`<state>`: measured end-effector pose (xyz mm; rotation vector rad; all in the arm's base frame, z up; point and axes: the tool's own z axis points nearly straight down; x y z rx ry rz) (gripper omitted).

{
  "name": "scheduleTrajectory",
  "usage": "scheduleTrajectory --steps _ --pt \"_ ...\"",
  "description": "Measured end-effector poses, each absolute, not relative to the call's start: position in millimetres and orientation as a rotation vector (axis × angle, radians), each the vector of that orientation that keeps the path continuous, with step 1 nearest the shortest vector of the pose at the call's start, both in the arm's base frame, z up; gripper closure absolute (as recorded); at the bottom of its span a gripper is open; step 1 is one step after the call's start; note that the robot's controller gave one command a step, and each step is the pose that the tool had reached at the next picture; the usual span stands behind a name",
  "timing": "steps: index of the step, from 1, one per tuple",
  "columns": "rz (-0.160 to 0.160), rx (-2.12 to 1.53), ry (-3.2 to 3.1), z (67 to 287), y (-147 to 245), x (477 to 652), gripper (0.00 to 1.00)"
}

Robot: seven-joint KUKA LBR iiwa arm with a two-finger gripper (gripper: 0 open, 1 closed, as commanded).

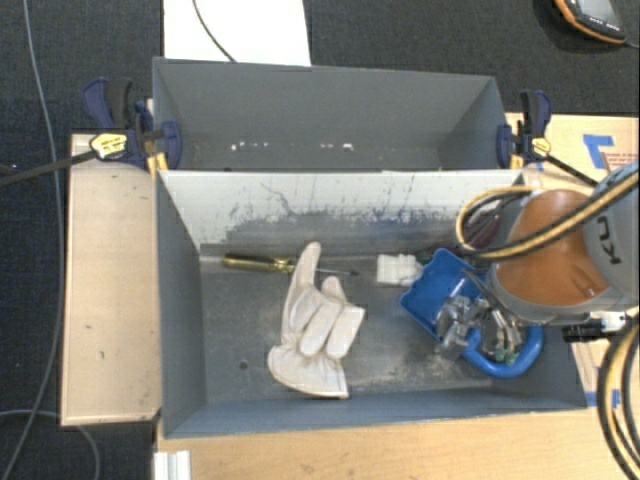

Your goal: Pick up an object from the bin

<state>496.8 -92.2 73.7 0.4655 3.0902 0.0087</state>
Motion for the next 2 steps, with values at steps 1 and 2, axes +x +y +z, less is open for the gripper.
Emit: scheduleTrajectory --steps 1,2 --pt "0.008 0.464 3.089 77.5 -92.2 496.4 1.00" --pt "0.008 0.462 3.086 82.0 -92.2 496.8 1.00"
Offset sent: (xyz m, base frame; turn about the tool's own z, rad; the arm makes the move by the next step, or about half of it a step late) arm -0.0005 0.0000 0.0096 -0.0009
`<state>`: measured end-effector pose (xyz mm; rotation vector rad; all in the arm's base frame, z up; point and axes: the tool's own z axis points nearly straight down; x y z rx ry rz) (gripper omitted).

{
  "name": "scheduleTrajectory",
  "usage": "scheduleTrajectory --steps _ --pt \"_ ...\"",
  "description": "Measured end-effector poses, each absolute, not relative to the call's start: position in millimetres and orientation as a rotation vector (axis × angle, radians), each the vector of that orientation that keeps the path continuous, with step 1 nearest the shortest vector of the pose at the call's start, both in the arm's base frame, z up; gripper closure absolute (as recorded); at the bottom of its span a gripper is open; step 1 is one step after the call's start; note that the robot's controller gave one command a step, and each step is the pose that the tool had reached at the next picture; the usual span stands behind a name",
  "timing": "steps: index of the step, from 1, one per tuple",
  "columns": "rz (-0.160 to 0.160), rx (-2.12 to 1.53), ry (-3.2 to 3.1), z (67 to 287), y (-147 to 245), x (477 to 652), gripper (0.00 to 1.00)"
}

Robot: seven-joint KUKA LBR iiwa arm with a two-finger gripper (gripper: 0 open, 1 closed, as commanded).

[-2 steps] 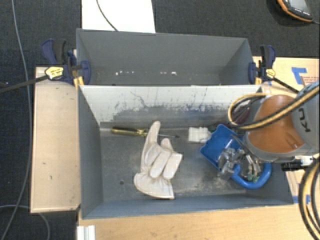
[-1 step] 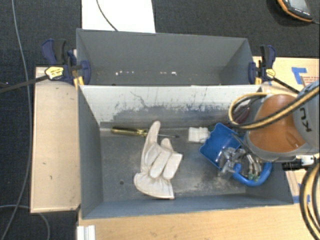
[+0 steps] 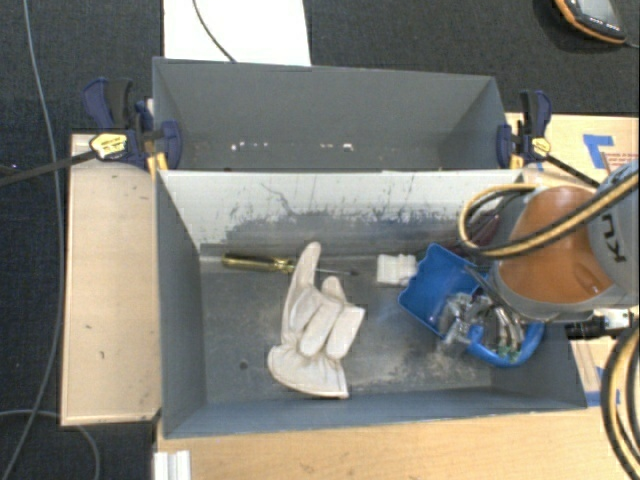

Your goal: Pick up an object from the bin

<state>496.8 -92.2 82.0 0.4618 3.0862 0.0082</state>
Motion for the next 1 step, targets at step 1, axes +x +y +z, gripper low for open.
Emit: scheduleTrajectory --steps 1 --pt "0.010 0.461 3.100 100.2 -91.4 493.6 1.00"
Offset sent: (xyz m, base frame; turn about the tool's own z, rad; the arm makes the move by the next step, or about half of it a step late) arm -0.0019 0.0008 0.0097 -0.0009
